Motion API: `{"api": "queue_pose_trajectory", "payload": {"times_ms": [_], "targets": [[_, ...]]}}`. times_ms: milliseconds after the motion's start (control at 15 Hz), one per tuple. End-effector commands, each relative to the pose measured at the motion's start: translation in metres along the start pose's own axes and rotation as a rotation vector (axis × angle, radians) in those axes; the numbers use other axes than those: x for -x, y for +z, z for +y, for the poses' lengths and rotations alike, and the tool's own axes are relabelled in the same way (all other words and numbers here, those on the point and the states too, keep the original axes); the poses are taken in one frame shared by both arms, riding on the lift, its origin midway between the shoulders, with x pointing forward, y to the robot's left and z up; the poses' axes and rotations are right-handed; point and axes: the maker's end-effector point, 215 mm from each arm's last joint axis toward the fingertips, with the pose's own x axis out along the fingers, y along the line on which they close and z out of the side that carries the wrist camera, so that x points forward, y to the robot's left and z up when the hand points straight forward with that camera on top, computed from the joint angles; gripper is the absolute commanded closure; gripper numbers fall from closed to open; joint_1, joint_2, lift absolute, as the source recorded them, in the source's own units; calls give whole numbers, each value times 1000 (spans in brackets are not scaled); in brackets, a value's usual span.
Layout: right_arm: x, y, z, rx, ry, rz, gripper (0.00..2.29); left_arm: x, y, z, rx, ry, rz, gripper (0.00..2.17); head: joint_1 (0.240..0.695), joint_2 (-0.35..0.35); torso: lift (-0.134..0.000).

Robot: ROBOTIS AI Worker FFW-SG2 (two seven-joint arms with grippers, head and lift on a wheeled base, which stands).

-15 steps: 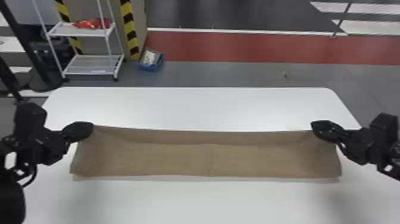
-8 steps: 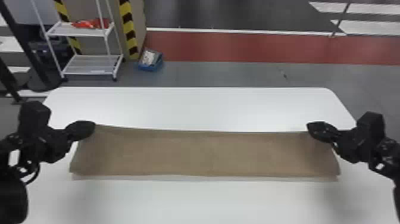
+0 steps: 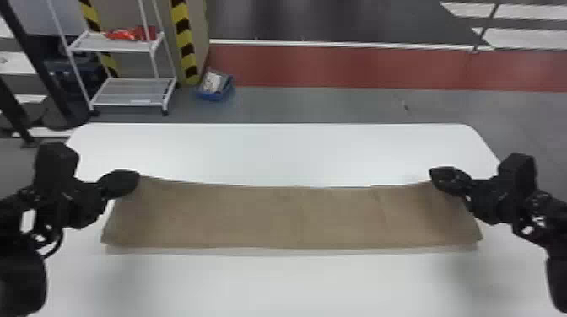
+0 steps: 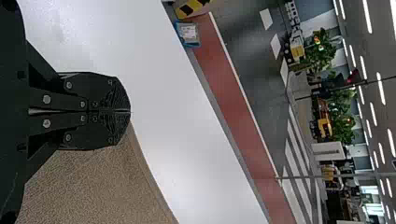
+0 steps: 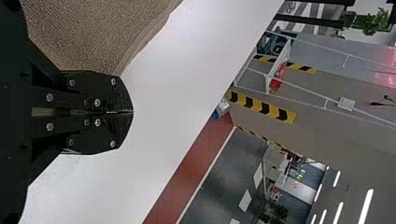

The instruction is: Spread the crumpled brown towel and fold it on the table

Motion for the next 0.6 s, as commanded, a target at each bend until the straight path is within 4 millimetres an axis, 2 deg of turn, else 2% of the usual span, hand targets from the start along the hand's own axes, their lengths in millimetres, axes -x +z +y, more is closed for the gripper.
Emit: {"api": "queue_pose_trajectory", "payload": {"times_ms": [0,200,533], "targets": [[2,5,-5,-17,-10,-22,1480,4,-2,7,-2,10,3,1409,695,-31,-124],[10,2,-19,-36,-41,-21,1477,9,-5,16,-10,21,12,1413,695,-27,-124],[7,8,-23,-36,-45,-28,1477,10,-7,17,-10,24,15,1409,695,-28,-124]]}}
